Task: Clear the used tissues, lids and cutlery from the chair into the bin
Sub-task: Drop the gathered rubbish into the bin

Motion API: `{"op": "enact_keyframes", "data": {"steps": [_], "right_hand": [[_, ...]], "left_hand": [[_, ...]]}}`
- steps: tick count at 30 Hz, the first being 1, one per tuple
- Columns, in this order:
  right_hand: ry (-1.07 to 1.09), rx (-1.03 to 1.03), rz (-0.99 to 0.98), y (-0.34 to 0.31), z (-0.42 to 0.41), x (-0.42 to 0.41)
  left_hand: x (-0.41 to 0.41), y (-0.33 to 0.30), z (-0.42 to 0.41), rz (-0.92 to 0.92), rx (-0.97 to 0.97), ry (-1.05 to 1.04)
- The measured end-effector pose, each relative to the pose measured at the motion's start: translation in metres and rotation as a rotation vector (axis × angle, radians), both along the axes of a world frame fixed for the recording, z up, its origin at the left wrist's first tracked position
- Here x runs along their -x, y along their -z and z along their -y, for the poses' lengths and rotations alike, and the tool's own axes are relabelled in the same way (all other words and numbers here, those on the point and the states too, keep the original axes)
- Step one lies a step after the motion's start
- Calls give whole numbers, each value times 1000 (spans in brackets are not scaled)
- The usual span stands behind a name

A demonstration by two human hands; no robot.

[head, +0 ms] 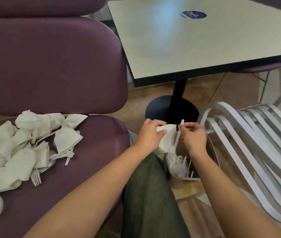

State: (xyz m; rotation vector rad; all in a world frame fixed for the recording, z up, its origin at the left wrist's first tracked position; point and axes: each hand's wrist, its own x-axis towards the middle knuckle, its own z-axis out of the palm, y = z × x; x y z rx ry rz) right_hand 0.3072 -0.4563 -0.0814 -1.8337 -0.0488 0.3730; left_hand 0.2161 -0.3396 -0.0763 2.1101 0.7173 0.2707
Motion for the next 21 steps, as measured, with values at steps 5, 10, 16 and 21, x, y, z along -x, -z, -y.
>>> {"op": "enact_keyframes", "data": {"steps": [5,10,16,21], "right_hand": [[-3,143,107,17,32,-17],[-48,371,154,47,52,-32],[-172,471,5,72,57,-32],[-229,406,31,57,31,-20]], "left_hand": [[-31,33,37,-105,-53,-3],[-53,70,62,-169,-4,-10],[-58,84,63,-220,103,21],[-50,62,37,-116,70,-27]]}}
